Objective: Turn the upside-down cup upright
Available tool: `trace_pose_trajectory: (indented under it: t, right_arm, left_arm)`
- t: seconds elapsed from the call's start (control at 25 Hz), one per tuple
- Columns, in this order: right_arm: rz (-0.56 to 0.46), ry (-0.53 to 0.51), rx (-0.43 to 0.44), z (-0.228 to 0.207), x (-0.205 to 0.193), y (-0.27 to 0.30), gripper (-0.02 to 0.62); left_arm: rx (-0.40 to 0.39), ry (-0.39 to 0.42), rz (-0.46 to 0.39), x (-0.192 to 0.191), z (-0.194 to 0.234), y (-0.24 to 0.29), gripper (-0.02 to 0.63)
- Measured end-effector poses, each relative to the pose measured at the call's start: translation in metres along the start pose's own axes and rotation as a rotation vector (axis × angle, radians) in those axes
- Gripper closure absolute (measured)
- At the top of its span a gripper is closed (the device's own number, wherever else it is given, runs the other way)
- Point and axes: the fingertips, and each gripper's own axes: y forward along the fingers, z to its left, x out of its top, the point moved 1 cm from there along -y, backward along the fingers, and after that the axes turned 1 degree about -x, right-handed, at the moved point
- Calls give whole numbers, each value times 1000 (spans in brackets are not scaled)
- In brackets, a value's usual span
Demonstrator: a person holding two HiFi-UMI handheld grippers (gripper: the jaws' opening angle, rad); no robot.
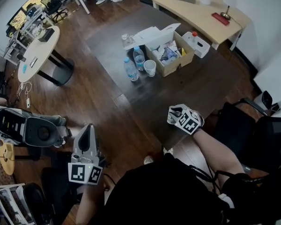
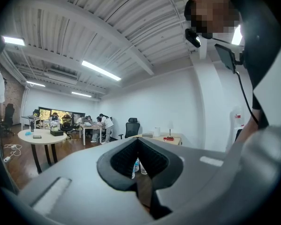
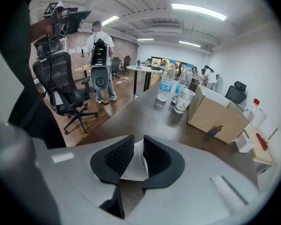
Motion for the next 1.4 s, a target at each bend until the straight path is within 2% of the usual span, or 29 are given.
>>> trace_pose_trajectory:
  t: [0.28,0.52,0.68,1.0,1.16,1.4]
  right_arm:
    - [25,-113,-51,9,3,-5,574]
    - [36,-113,-45,24,-5,-1,575]
    - [-2,-115,-102,30,-7,-3,575]
    - [-49,18,-146,35,-23,-12,571]
    - [-77,60,-165,33,-26,-19,532]
    - [-183,97,-209,25,-12,-43,509]
  left_arm:
    - [-9,-5,-4,0,2,3,606]
    - [-17,-13,-7,-1,4,5,606]
    - [-21,-19,-6,-3,5,6,606]
    - [-43,-23,0,-6,0,13,606]
    - [-55,-28,2,-9,-1,16,606]
    - [-89,-17,1,-18,-11,32,606]
